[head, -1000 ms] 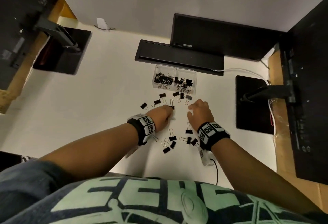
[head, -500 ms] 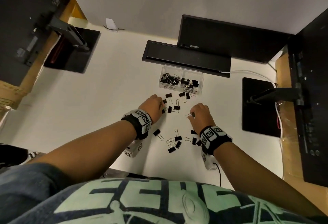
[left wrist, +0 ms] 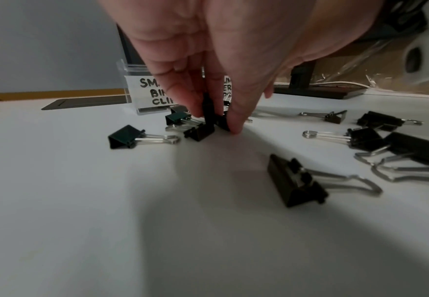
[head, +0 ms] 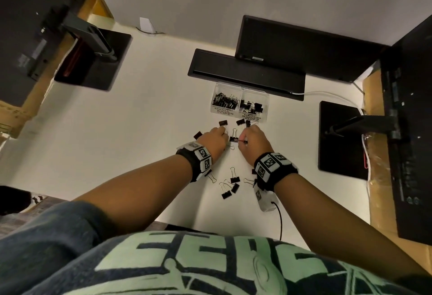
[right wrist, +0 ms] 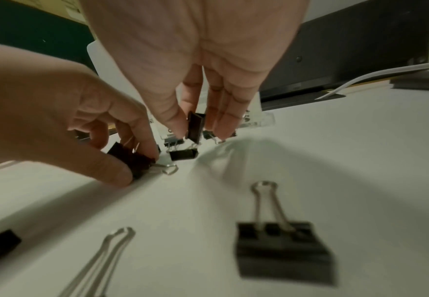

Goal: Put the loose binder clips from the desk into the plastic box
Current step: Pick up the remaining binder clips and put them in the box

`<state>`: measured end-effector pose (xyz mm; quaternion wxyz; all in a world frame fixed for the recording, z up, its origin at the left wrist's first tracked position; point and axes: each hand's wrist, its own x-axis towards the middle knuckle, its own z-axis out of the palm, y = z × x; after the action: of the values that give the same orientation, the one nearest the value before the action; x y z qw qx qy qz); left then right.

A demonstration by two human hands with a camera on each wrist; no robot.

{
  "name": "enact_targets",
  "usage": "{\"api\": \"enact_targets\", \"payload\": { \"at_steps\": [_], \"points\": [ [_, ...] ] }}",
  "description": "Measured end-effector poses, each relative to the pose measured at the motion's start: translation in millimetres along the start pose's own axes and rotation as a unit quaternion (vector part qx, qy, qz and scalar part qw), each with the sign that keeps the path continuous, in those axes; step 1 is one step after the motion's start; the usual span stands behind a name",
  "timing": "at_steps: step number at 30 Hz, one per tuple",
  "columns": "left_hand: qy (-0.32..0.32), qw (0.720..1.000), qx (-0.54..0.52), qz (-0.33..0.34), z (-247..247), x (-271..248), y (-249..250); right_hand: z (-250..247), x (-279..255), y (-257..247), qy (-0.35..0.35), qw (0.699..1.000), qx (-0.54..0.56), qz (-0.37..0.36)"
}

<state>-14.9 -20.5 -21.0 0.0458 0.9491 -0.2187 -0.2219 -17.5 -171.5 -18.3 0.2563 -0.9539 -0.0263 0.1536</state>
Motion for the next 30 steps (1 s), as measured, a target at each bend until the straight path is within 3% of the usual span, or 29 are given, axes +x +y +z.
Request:
{"api": "enact_targets", "payload": {
  "at_steps": [4, 11, 16, 18, 21, 25, 27, 30],
  "points": [
    [-0.004, 1.000, -0.028, -0.008, 1, -9, -9, 8, 11, -12, -0.014, 0.999, -0.003, -0.052],
    [0.032, 0.994, -0.085, -0.060, -13, -11, -31, 19, 9, -3, -0.040, 0.996, -0.044, -0.067],
    [0.093, 0.976, -0.185, -0.070, -37, 11, -20, 15, -3, 9, -0.024, 0.999, 0.012, -0.045],
    [0.115, 0.967, -0.215, -0.069, -49, 26, -9, 9, -10, 13, 0.016, 0.995, 0.099, 0.015],
    [0.121, 0.960, -0.244, -0.061, -67, 48, 4, -9, -15, 19, 0.057, 0.945, 0.288, 0.142],
    [0.120, 0.959, -0.243, -0.079, -86, 75, 13, -45, -7, 20, 0.081, 0.866, 0.453, 0.197],
    [0.107, 0.961, -0.240, -0.083, -92, 85, 16, -61, 3, 20, 0.090, 0.858, 0.471, 0.185],
    [0.106, 0.960, -0.247, -0.078, -91, 91, 16, -77, 23, 17, 0.101, 0.877, 0.441, 0.165]
  ]
}}
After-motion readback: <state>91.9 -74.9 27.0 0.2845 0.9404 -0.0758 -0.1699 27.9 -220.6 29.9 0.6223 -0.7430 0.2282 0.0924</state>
